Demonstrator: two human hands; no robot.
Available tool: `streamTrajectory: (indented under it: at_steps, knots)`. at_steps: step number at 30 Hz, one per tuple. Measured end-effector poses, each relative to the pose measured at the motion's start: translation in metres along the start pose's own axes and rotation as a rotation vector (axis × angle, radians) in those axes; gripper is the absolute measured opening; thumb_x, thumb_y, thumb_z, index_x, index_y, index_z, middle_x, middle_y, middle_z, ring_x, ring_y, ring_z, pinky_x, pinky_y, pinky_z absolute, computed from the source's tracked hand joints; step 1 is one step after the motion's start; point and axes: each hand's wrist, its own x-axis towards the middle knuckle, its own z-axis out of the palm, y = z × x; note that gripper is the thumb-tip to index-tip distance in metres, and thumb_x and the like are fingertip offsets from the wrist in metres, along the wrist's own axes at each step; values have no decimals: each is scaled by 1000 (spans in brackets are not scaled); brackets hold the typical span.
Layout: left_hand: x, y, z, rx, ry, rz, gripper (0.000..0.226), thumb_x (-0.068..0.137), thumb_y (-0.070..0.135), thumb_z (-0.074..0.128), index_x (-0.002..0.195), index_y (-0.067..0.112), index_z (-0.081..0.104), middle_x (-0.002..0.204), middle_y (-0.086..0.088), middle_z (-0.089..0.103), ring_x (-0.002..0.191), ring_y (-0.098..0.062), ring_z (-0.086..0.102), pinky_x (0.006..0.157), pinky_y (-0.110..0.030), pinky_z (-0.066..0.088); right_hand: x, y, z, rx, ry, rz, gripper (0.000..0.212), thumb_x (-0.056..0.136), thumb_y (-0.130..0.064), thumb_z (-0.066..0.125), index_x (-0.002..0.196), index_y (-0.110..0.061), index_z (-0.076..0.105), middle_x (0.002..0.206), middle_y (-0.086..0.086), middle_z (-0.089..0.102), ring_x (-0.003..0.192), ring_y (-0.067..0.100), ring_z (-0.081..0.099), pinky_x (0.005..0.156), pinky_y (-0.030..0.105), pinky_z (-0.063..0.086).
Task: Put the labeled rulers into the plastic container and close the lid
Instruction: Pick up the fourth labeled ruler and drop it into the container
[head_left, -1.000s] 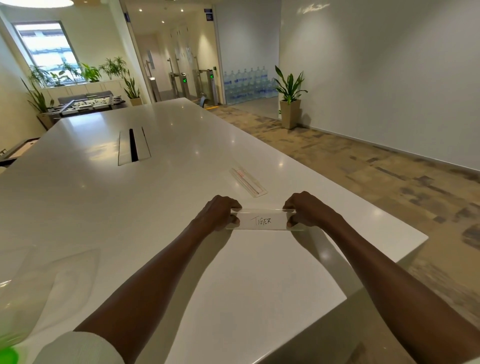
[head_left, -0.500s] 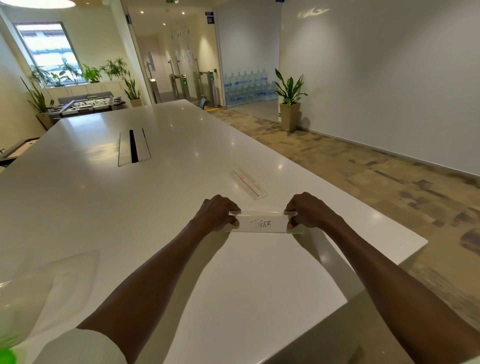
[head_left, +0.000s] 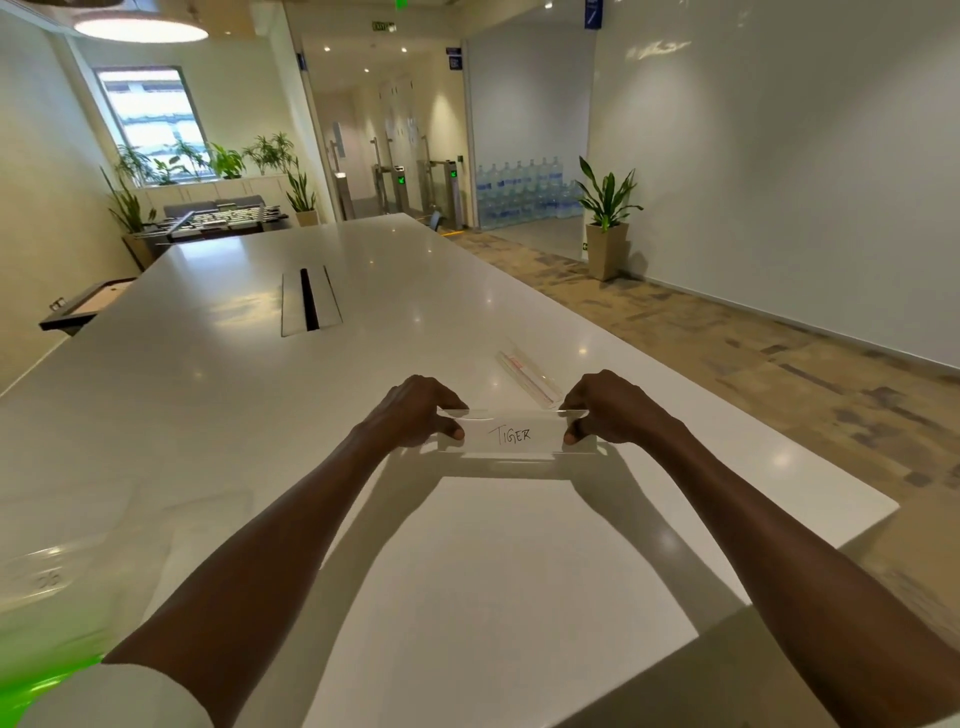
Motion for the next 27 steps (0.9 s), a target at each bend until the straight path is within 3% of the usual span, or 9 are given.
streamTrajectory:
  at_steps: [11, 14, 16, 27]
  knots:
    - [-62, -65, -63, -49, 86, -67, 40, 69, 22, 83, 108, 18, 73, 110, -1, 73, 95, -16, 65, 88, -40, 54, 10, -100, 0, 0, 19, -181, 37, 68, -25, 85, 103, -15, 76, 100, 7, 72, 94, 25, 62, 76, 37, 52]
    - [-84, -85, -79, -44, 117, -83, 42, 69, 23, 83, 109, 16, 72, 111, -1, 72, 91, -12, 63, 85, -31, 53, 12, -129, 6, 6, 7, -212, 42, 68, -27, 84, 108, -17, 74, 104, 5, 71, 94, 26, 62, 69, 31, 47]
    - [-98, -98, -90, -32, 128, -88, 42, 69, 22, 83, 109, 15, 72, 112, -3, 72, 91, -13, 64, 85, -33, 54, 14, -148, 11, 9, 6, -234, 43, 69, -28, 84, 110, -18, 74, 105, 5, 70, 94, 26, 62, 66, 28, 41]
    - [-177, -173, -138, -13, 195, -185, 43, 70, 18, 83, 110, 9, 71, 116, -7, 70, 94, -16, 63, 87, -26, 52, 21, -256, 38, 17, -4, -371, 36, 69, -28, 83, 104, -20, 76, 96, 5, 72, 88, 26, 64, 61, 27, 39]
